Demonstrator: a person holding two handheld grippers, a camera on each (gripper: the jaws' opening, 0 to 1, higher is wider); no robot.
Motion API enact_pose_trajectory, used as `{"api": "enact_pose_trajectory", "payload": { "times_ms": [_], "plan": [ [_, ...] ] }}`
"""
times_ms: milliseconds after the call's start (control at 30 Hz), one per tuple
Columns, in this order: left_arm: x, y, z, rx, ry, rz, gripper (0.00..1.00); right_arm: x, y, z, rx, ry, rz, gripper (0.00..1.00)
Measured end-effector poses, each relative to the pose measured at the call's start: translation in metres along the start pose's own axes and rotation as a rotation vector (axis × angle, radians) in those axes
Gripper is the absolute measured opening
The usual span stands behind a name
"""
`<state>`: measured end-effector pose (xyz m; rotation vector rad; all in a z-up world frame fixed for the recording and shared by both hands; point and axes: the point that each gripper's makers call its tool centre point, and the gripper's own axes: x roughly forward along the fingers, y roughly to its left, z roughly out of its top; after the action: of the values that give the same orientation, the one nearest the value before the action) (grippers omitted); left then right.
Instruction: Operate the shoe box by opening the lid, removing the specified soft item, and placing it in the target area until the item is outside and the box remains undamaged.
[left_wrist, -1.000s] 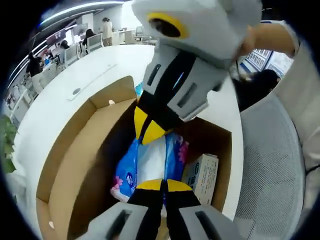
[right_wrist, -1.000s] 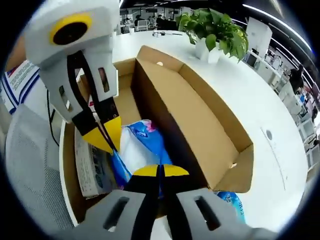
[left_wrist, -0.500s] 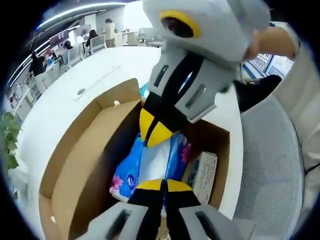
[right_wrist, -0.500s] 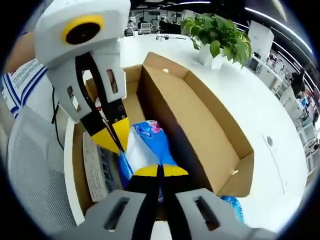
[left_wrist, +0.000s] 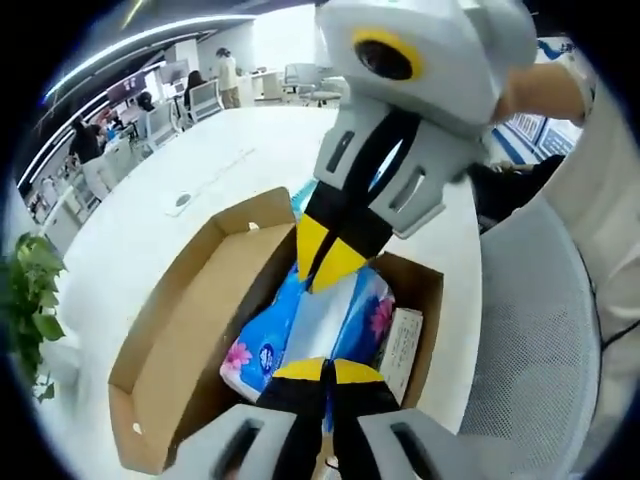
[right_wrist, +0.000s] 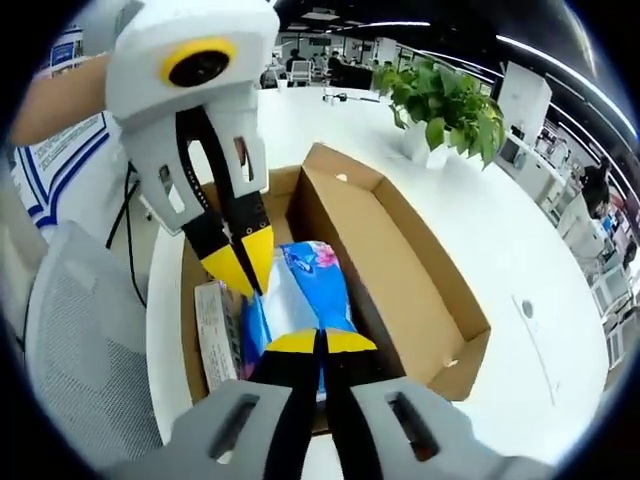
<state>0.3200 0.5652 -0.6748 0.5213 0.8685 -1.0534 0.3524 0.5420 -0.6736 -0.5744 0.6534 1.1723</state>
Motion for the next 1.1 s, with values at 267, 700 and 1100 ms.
{"api": "enact_pose_trajectory", "payload": {
  "times_ms": [267, 700, 1100],
  "plan": [
    [-0.020, -0.008, 0.014, 0.006, -0.009, 0.017, 0.00, -0.021, 0.005, 0.007, -0.013, -0.037, 0.000, 0.00],
    [-0.030, -0.033, 0.047, 0.017, -0.018, -0.008, 0.00, -0.061, 0.003, 0.003, -0.014, -0.061, -0.024, 0.00],
    [-0.017, -0.052, 0.074, 0.064, -0.028, -0.053, 0.00, -0.093, -0.003, -0.014, 0.009, -0.062, -0.050, 0.00]
  ]
}}
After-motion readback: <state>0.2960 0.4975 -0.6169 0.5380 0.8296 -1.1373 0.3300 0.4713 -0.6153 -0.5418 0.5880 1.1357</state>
